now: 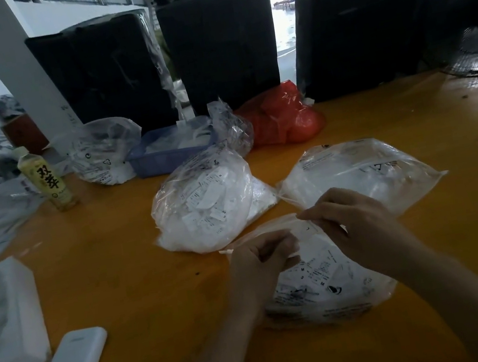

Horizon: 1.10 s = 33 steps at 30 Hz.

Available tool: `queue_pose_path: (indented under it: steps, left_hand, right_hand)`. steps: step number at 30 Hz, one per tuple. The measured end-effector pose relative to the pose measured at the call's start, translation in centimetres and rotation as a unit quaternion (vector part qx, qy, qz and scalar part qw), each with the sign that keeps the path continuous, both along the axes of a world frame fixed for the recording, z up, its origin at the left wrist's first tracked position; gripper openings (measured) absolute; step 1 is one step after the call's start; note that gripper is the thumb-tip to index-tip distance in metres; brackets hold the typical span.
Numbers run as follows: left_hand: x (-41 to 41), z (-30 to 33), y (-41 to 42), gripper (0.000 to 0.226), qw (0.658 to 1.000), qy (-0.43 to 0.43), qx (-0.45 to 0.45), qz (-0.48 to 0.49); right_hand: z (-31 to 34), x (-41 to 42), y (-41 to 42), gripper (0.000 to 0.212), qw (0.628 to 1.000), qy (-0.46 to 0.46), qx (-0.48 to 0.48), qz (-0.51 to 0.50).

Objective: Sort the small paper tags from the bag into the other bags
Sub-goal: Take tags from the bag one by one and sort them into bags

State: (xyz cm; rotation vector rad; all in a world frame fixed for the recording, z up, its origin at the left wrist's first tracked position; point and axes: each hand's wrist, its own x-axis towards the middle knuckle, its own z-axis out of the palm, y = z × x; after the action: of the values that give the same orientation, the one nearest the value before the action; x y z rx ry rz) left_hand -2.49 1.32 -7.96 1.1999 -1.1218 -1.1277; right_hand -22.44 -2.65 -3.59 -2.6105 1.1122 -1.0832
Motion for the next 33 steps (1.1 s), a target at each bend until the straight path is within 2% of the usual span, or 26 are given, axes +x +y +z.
queue_pose_path:
  steps: [2, 5, 8, 10, 13, 20, 23, 25, 28, 30, 33]
  left_hand:
    - [-0.1, 0.0, 0.0, 0.026, 1.000, -0.009, 0.009, -0.006]
    - [-0.1, -0.1, 0.1, 0.019, 0.998, -0.054, 0.017, -0.013]
    - [-0.1, 0.1, 0.2, 0.015, 0.999, -0.029, 0.022, -0.008]
    - [-0.1, 0.3, 0.2, 0.015, 1.000, 0.010, 0.024, -0.003]
    - [0.0, 0.6, 0.3, 0.020, 0.999, 0.045, 0.029, -0.002]
    - [-0.1, 0.6, 0.3, 0.020, 0.997, 0.063, 0.036, 0.011]
    - [-0.1, 0.6, 0.2, 0.025, 0.996, 0.074, 0.044, 0.014]
    - [0.0, 0.5, 0.1, 0.026, 0.995, 0.080, 0.047, 0.021]
    - [0.1, 0.5, 0.0, 0.024, 0.995, 0.086, 0.047, 0.015]
    - [0.2, 0.6, 0.1, 0.021, 0.997, 0.066, 0.031, -0.003]
    - [0.3, 0.8, 0.2, 0.028, 0.994, -0.091, -0.054, 0.003]
  right_hand:
    - [-0.2, 0.1, 0.1, 0.027, 1.000, 0.018, 0.013, 0.011]
    - [-0.7, 0.6, 0.2, 0.037, 0.998, 0.009, 0.059, 0.002]
    - [-0.9, 1.0, 0.2, 0.043, 0.980, -0.131, 0.143, -0.052]
    - [-1.1, 1.1, 0.1, 0.029, 0.960, -0.200, 0.175, -0.091]
    - [-1.2, 1.3, 0.3, 0.011, 0.966, -0.173, 0.170, -0.093]
    - [-1.7, 1.9, 0.7, 0.014, 0.975, -0.164, 0.117, -0.090]
    - [-1.4, 2.0, 1.0, 0.007, 0.979, -0.145, 0.134, -0.053]
    - [-1.2, 2.2, 1.1, 0.011, 0.979, -0.124, 0.160, -0.022]
    - [-1.4, 2.3, 1.0, 0.007, 0.978, -0.116, 0.169, -0.025]
    - [-1.6, 2.1, 0.7, 0.014, 0.977, -0.134, 0.154, -0.054]
    - [-1.4, 1.6, 0.3, 0.018, 0.969, -0.166, 0.170, -0.063]
